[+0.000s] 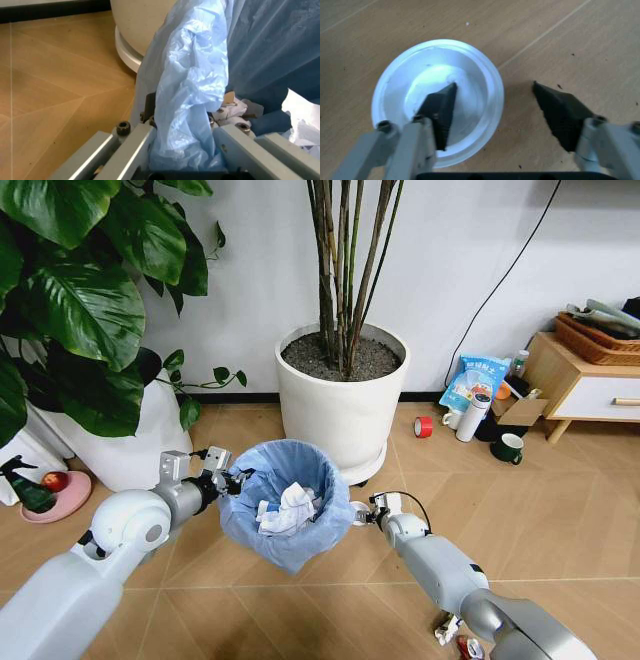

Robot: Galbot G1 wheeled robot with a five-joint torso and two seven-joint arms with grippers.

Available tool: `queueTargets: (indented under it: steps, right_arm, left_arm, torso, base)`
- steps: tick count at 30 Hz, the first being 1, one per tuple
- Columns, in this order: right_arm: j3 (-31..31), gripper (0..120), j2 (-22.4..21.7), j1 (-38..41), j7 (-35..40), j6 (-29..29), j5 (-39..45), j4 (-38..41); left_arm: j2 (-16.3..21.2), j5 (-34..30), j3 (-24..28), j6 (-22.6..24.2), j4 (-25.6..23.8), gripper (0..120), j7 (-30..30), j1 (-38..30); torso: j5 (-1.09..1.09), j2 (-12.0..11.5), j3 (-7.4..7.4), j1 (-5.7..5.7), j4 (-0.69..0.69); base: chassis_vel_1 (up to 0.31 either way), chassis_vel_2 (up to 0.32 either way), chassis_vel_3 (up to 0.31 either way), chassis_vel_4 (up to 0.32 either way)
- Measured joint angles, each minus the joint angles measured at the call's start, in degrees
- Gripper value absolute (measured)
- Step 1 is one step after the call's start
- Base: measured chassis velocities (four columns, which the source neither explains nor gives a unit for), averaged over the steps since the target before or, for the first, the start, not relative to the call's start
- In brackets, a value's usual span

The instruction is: Pick up the trash bin and place the garbage on the floor into it.

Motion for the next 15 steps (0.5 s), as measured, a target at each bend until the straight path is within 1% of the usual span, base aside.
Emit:
queueTargets:
  steps: [1, 4, 5, 9, 10, 15]
  right_arm:
    - [0.1, 53, -0.05, -0.17, 0.03, 0.0, 0.0, 0.24]
    - [0.77, 36, -0.15, -0.91, 0.28, -0.11, 0.04, 1.27]
    - [0.77, 36, -0.15, -0.91, 0.28, -0.11, 0.04, 1.27]
    - [1.8, 18, -0.04, -1.46, 0.44, -0.28, 0.19, 2.0]
    - [1.8, 18, -0.04, -1.46, 0.44, -0.28, 0.19, 2.0]
    - [3.21, 0, 0.17, -1.89, 0.68, -0.47, 0.45, 2.7]
  left_arm:
    - [-0.01, 0.0, 0.0, -0.01, 0.0, 2, 0.01, 0.04]
    - [-0.18, 0.07, -0.01, -0.04, -0.08, 2, 0.09, 0.34]
    - [-0.18, 0.07, -0.01, -0.04, -0.08, 2, 0.09, 0.34]
    - [-0.21, 0.13, -0.03, -0.09, -0.12, 2, 0.23, 0.37]
    - [-0.21, 0.13, -0.03, -0.09, -0.12, 2, 0.23, 0.37]
    - [-0.13, 0.21, 0.08, -0.13, -0.12, 2, 0.36, 0.32]
  torso:
    - [0.01, 0.0, 0.0, 0.0, 0.0]
    - [0.02, 0.0, 0.0, 0.0, 0.01]
    - [0.02, 0.0, 0.0, 0.0, 0.01]
    - [0.04, 0.0, 0.02, 0.0, 0.01]
    - [0.04, 0.0, 0.02, 0.0, 0.01]
    - [0.07, -0.01, 0.03, 0.02, 0.03]
  base:
    - [0.0, 0.0, 0.0, 0.0]
    - [0.0, 0.0, 0.0, 0.0]
    - [0.0, 0.0, 0.0, 0.0]
    - [0.0, 0.0, 0.0, 0.0]
    - [0.0, 0.0, 0.0, 0.0]
    - [0.0, 0.0, 0.0, 0.0]
